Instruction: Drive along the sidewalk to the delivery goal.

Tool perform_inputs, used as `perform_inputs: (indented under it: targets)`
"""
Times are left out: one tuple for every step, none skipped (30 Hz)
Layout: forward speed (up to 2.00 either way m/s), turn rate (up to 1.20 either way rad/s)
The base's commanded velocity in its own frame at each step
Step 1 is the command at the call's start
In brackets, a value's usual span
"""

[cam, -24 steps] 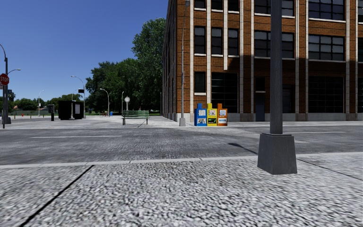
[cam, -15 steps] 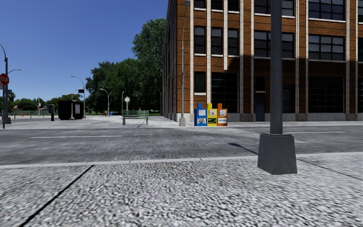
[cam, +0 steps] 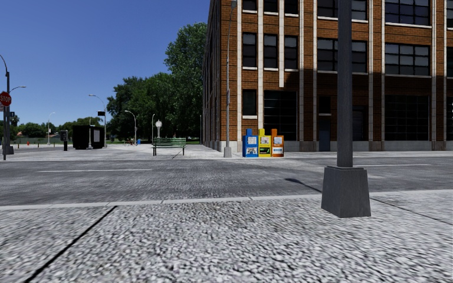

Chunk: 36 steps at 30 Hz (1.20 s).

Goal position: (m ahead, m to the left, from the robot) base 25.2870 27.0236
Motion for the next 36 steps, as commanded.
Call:
perform_inputs:
  targets:
    - [0.0,0.0]
    - [0.0,0.0]
    - [0.0,0.0]
    - [0.0,0.0]
    - [0.0,0.0]
    - [0.0,0.0]
    - [0.0,0.02]
    - [0.0,0.08]
    - [0.0,0.22]
    - [0.0,0.32]
    - [0.0,0.32]
    - [0.0,0.35]
    - [0.03,0.36]
    - [0.12,0.36]
    - [0.17,0.37]
    - [0.25,0.38]
    - [0.25,0.38]
    - [0.28,0.38]
    - [0.3,0.39]
    - [0.35,0.4]
    - [0.37,0.4]
    - [0.37,0.4]
    - [0.37,0.4]
    - [0.37,0.4]
    - [0.41,0.4]
    - [0.45,0.4]
    - [0.5,0.4]
    - [0.55,0.4]
    - [0.55,0.4]
    - [0.6,0.4]
    - [0.61,0.4]
    - [0.62,0.4]
    - [0.62,0.42]
    - [0.62,0.44]
    - [0.62,0.44]
    - [0.62,0.46]
